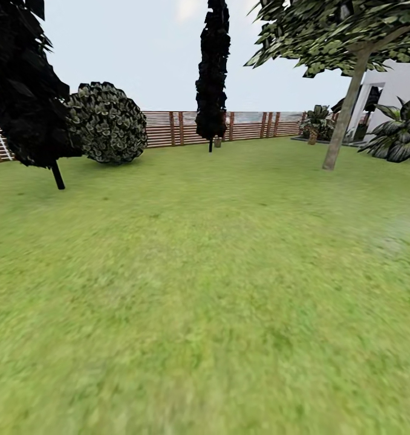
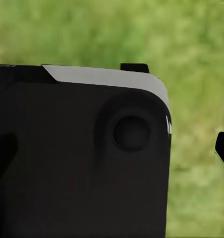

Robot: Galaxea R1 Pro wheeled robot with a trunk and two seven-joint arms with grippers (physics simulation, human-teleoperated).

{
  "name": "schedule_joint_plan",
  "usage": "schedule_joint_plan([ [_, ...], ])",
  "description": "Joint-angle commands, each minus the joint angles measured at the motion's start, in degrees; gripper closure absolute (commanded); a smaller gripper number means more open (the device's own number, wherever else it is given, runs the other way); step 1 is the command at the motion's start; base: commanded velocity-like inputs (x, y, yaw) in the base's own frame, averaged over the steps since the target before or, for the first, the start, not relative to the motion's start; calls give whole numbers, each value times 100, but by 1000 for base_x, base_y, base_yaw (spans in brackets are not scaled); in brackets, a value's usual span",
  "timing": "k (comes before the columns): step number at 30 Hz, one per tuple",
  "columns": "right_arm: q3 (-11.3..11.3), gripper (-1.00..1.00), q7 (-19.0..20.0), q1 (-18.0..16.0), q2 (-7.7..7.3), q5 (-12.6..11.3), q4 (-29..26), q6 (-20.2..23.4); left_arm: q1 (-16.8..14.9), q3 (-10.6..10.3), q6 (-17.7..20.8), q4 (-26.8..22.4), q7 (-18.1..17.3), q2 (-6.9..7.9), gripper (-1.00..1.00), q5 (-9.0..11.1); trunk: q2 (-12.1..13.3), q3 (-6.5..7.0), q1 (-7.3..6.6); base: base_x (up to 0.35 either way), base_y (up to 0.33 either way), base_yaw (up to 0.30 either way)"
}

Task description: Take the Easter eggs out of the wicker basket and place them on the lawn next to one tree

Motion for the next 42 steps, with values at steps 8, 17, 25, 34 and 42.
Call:
schedule_joint_plan([
  [8, 4, -100, 7, -3, -1, 3, -1, -18, -2, 8, -6, -1, -7, 0, -100, 7, -2, -5, 3, 338, 0, 0],
  [17, 3, -100, 7, -3, -9, 3, -3, -25, -2, 3, -6, -1, -7, 0, -100, 7, -2, -5, 3, 338, 0, 0],
  [25, 0, -100, 7, -3, -9, 3, -3, -26, -6, 4, -6, -1, -7, 0, -100, 7, -2, -5, 3, 338, 0, 0],
  [34, -5, -100, 7, -3, -9, 3, -1, -26, -3, 3, -6, -1, -7, 0, -100, 7, -2, -5, 3, 338, 0, 0],
  [42, -5, -100, 7, -3, -9, 3, 4, -26, -4, 4, -6, -1, -7, 0, -100, 7, -2, -5, 3, 338, 0, 0],
])
